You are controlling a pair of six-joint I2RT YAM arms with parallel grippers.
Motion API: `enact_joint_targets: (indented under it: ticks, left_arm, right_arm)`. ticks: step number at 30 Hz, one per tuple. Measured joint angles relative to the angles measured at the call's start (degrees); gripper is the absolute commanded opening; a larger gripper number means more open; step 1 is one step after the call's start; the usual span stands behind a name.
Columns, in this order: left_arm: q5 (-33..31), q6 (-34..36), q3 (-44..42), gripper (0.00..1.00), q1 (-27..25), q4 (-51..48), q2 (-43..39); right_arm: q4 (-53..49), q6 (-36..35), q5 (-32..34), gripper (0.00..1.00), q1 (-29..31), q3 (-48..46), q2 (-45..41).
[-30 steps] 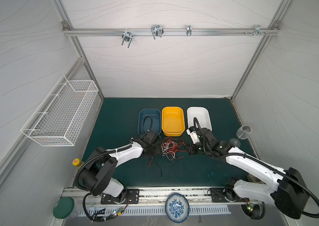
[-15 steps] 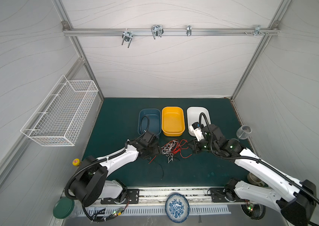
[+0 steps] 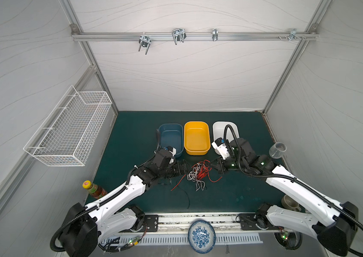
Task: Untangle the cables
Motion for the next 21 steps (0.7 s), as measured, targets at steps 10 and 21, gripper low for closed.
enact_joint_targets:
  ticks: [10,21]
  left_arm:
    - [0.9,3.8,-0.9,0.83,-4.1,3.8,4.1]
    - [-1.0,6.9,-1.1,0.73,-8.6,6.0,7.6]
  right_arm:
    - [0.4,0.1,-2.6,0.0,0.4,0.0,1.7]
    - [1.7,0.7,-3.2,0.0,2.3,0.0,4.2]
